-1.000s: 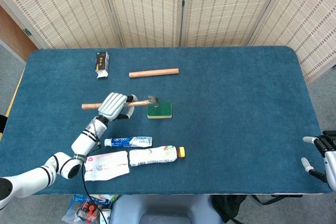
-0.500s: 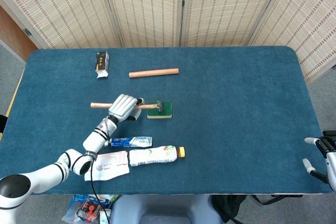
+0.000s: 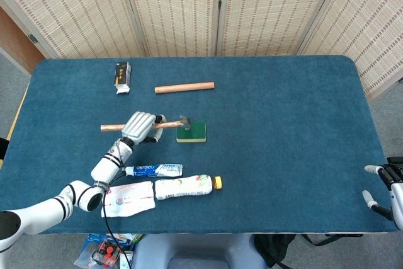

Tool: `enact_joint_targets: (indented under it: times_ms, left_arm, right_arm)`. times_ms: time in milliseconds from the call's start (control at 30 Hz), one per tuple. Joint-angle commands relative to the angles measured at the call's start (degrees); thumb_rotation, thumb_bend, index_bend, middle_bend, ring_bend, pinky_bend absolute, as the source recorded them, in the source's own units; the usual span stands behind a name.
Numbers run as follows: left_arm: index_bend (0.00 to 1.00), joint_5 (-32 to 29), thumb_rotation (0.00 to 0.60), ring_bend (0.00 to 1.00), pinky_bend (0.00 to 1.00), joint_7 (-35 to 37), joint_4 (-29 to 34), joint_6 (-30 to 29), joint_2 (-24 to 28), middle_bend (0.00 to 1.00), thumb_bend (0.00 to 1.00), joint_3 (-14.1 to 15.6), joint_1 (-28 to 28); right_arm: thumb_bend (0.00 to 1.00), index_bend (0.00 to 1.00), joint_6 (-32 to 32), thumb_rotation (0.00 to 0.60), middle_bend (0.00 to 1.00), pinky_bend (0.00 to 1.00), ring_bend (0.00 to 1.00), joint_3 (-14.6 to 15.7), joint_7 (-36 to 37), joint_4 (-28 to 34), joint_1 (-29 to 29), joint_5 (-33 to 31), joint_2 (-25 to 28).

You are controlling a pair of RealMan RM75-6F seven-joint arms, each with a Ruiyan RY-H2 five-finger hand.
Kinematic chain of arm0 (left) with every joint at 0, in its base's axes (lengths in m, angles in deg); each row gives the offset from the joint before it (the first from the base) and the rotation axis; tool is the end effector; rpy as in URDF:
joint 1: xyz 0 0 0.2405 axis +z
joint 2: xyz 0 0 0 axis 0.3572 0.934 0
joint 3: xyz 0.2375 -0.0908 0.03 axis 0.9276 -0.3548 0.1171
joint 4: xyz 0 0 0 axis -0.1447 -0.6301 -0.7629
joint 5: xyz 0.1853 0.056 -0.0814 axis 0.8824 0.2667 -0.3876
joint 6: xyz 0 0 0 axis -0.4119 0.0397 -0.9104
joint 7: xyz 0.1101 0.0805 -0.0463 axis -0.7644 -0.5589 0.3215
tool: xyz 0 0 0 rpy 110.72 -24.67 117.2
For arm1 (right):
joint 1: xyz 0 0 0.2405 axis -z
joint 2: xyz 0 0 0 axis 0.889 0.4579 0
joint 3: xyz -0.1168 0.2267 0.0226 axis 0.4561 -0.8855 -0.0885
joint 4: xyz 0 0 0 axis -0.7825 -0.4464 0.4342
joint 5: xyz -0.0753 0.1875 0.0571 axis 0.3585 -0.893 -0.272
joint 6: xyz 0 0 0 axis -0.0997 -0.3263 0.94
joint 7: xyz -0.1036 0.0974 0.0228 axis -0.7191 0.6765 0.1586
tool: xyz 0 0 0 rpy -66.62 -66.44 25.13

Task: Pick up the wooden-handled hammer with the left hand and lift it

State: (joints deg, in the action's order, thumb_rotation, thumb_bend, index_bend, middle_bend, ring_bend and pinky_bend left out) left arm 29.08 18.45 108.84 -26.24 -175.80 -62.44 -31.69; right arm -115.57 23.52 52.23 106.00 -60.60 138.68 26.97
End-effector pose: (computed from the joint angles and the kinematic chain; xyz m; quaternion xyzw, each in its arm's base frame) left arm -0.1368 0.4255 -0.0118 -0.7310 -0.4013 -0.4084 0.3712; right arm -0.3222 -0.1403 0.1993 0.5738 -0.3765 0.3709 0.6257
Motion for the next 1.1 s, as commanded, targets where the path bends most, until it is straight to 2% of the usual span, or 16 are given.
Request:
enact_joint_targets:
  times_ms: [33, 233, 333, 633, 900, 1000, 1100]
  left_arm:
    - [0.74, -0.5, 0.600, 0.91, 0.90, -0.7, -0.4, 1.2, -0.1, 0.94, 0.59, 0.4, -0.1]
    - [0.74, -1.4, 0.600, 0.91, 0.90, -2.3, -2.4, 3.9, -1.8, 0.94, 0.59, 1.1, -1.0]
    - [0.74, -1.3, 0.600, 0.91, 0.90, -2.1, -2.2, 3.1, -2.0, 0.94, 0.59, 0.6, -1.0]
    - [0.74, -1.9, 0.600, 0.91, 0.90, 1.5, 1.8, 0.3, 2.2, 0.94, 0.59, -1.0, 1.4]
    - [0.70, -5.3, 0.600, 0.84, 0.87, -0.8, -1.5, 0.3, 2.1, 0.91, 0.59, -0.2, 3.8]
    - [0.63, -6.3, 0.600, 0.74, 0.79, -1.8, -3.5, 0.5, 0.9, 0.82, 0.58, 0.1, 4.2]
    - [0.41, -7.5, 0.600, 0.50, 0.56, -3.8, -4.2, 2.2, 0.6, 0.56, 0.52, 0.6, 4.3]
  right_arm:
    - [0.26, 0.33, 0.1, 0.600, 0.35, 0.26, 0.23, -0.1, 0.0, -0.1, -0.1, -0.1, -0.1]
    - [0.26, 0.33, 0.2, 0.600, 0.35, 0.26, 0.23, -0.1, 0.0, -0.1, 0.0, -0.5, 0.1]
    - [0.26, 0.33, -0.2, 0.600, 0.35, 0.26, 0.23, -0.1, 0.1, -0.1, 0.2, -0.4, 0.0]
    - [0.26, 0.33, -0.2, 0.600, 0.35, 0.26, 0.23, -0.1, 0.4, -0.3, 0.2, -0.1, -0.1]
    - [0.26, 0.33, 0.6, 0.600, 0.35, 0.26, 0.23, -0.2, 0.1, -0.2, -0.4, 0.1, -0.3]
    - [0.26, 0.33, 0.6, 0.600, 0.35, 0.26, 0.23, -0.2, -0.2, 0.1, -0.5, 0.2, -0.3]
    - [0.26, 0.33, 0.4, 0.600, 0.35, 0.26, 0.23, -0.2, -0.7, 0.5, -0.4, 0.3, -0.2]
